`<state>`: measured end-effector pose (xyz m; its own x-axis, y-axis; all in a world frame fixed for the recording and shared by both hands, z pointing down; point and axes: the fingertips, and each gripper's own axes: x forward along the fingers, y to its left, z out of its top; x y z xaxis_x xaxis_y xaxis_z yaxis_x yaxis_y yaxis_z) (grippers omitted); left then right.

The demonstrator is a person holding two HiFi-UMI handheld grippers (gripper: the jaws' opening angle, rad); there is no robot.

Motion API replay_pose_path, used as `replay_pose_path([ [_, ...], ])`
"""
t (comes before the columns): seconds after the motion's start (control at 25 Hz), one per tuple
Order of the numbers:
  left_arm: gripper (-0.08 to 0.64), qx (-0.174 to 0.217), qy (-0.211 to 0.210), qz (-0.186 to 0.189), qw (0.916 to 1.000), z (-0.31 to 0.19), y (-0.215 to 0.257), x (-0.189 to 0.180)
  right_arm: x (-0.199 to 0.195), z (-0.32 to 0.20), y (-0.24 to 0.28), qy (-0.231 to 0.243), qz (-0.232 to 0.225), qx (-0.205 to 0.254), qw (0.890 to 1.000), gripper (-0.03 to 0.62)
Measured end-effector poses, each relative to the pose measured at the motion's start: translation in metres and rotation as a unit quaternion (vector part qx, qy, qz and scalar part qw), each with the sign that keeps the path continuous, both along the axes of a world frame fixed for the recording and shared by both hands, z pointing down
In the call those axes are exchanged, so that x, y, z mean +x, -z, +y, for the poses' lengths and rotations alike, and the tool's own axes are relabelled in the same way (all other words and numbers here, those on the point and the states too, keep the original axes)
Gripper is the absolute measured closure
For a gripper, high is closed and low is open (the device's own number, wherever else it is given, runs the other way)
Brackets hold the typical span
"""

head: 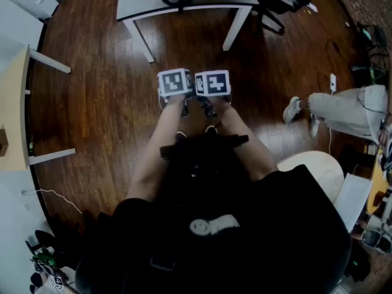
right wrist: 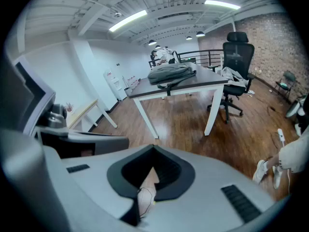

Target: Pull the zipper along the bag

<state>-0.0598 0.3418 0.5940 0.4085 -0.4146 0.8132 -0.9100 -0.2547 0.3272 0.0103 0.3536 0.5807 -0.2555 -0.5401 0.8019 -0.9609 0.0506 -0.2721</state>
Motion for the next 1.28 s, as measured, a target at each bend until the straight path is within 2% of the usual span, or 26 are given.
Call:
replay_pose_path([
  [0.24, 0.560, 0.002, -0.002, 0.004, 1.0000, 0.002, 0.000, -0.016, -0.019, -0.001, 0.006, -0.004, 0.006, 0.016, 1.000, 0.572],
  [0.44, 0.560, 0.028, -0.003, 0.000, 0.9996, -0.007, 0.005, -0.038, -0.036, -0.004, 0.010, -0.008, 0.015, 0.028, 0.999, 0.572],
  [0.64, 0.560, 0.000, -0.001, -0.006, 1.0000, 0.002, -0.002, -0.054, -0.049, -0.002, 0.008, -0.008, 0.016, 0.021, 1.000, 0.572],
  [0.8, 0.560, 0.008, -0.008, -0.004, 0.9999, -0.002, -0.002, -0.051, -0.047, -0.003, 0.010, -0.014, 0.020, 0.023, 0.999, 0.574],
  [1.04, 0.560, 0.007, -0.008, -0.003, 0.9999, -0.013, -0.005, -0.040, -0.040, 0.004, -0.008, -0.021, 0.002, -0.031, 0.999, 0.572],
  [1.28, 0.560, 0.004, -0.001, -0.012, 0.9999, -0.043, -0.007, -0.023, -0.019, -0.032, -0.008, -0.018, -0.001, -0.025, 1.000, 0.574],
])
